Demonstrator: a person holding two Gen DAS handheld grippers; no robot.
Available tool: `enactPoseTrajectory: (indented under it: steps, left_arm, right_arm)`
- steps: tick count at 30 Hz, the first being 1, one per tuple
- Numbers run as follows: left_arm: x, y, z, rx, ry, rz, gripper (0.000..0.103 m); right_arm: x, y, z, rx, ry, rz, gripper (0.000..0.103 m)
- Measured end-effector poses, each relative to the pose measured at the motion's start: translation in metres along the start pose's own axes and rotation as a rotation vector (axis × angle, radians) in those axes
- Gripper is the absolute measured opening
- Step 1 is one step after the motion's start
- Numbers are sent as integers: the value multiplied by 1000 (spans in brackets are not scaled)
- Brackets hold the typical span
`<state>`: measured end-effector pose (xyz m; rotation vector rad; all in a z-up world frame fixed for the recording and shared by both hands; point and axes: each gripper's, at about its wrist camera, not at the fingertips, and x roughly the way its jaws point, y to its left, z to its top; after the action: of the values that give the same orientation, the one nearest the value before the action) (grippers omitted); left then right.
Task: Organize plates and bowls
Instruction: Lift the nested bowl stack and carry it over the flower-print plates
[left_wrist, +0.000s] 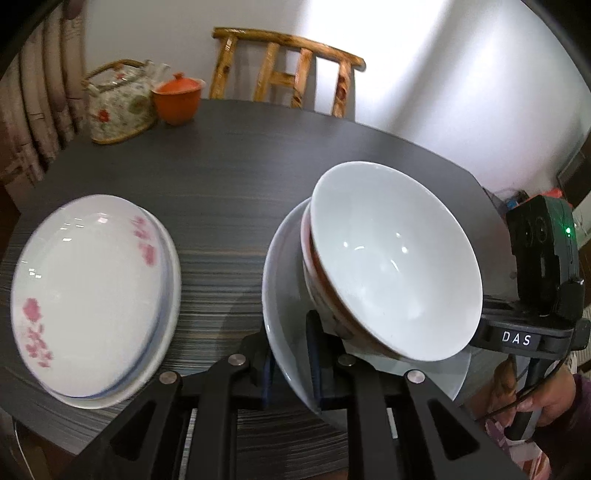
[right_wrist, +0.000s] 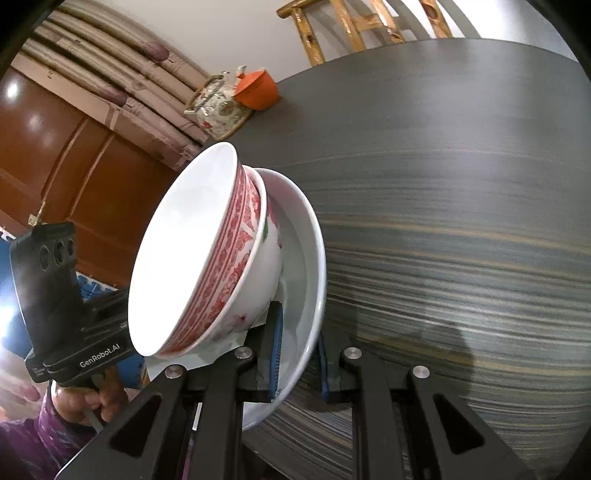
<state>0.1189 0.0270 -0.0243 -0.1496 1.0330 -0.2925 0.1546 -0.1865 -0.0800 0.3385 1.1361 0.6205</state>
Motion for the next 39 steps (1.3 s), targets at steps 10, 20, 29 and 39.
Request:
enactPoseTrajectory:
  steps: [10, 20, 29, 39]
  left_arm:
    - [-58, 61, 10, -95, -84, 84, 13]
    - [-77, 133, 3, -203, -101, 142, 13]
    - [-69, 173, -7, -269, -86, 186, 14]
    - [-59, 186, -8, -280, -74, 213, 13]
  right_arm:
    - [17, 63, 26, -101, 13, 34, 17]
    - [67, 132, 60, -188, 52, 71, 18]
    - [116, 155, 77, -191, 111, 88, 18]
    - [140, 160, 78, -197, 142, 97, 18]
